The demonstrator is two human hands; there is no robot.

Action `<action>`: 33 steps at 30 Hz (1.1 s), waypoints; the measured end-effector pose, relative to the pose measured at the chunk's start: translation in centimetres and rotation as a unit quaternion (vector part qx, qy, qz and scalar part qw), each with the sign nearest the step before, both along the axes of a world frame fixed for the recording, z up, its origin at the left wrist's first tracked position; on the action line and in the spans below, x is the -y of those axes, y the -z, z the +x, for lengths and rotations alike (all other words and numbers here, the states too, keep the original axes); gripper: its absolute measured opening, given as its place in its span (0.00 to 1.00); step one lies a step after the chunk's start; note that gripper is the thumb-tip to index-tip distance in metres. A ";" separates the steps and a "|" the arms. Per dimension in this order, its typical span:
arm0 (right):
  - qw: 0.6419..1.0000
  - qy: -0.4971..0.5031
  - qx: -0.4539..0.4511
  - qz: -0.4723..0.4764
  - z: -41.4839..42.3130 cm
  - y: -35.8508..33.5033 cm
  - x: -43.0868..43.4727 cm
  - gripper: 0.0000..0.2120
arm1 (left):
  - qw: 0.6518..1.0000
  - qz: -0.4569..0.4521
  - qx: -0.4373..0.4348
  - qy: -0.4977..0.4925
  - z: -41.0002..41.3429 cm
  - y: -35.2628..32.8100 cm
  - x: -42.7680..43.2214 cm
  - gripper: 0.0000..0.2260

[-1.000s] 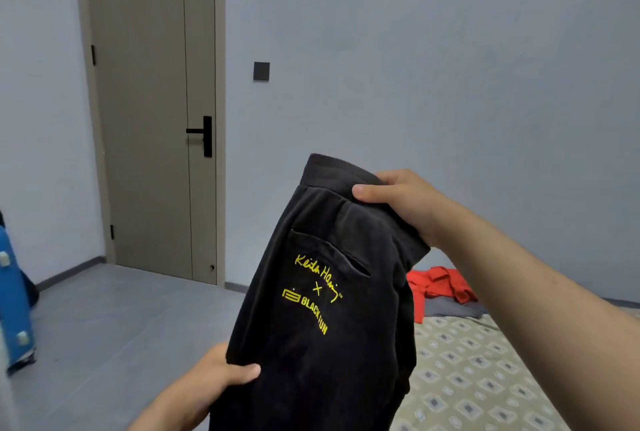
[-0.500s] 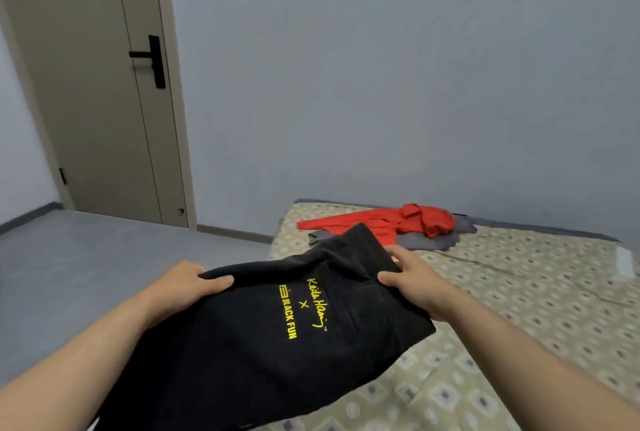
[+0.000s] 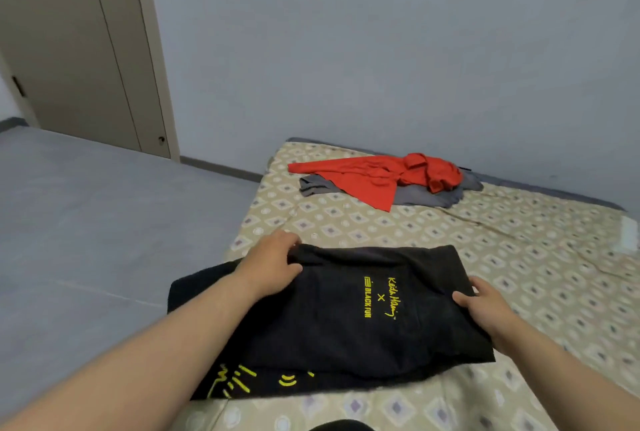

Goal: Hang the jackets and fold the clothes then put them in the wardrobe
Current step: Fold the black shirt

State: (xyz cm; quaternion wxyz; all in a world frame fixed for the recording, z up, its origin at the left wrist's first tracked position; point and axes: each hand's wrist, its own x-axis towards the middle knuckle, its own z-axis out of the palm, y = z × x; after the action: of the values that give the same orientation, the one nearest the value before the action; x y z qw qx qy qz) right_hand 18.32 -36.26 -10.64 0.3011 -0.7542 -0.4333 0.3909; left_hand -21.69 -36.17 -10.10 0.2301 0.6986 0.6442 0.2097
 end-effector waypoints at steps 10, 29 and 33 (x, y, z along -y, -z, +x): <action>0.908 -0.118 0.399 -0.042 -3.0 3.1 2.8 0.23 | 0.974 -0.097 0.046 -0.197 -7.0 10.9 10.4 0.29; 0.873 -0.347 0.341 0.024 -26.4 8.2 7.9 0.10 | 0.970 -0.128 0.133 -0.162 -8.9 11.8 16.1 0.17; 0.899 -0.330 0.286 0.035 -26.5 7.4 8.5 0.07 | 0.960 -0.111 0.152 -0.206 -7.8 11.4 15.4 0.16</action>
State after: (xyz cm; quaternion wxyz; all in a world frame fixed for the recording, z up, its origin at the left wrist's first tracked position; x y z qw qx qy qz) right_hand -8.23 -44.76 -18.04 0.0442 -0.6359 -0.7386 0.2194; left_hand -29.52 -51.58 -21.53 0.3534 0.4809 0.7507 0.2833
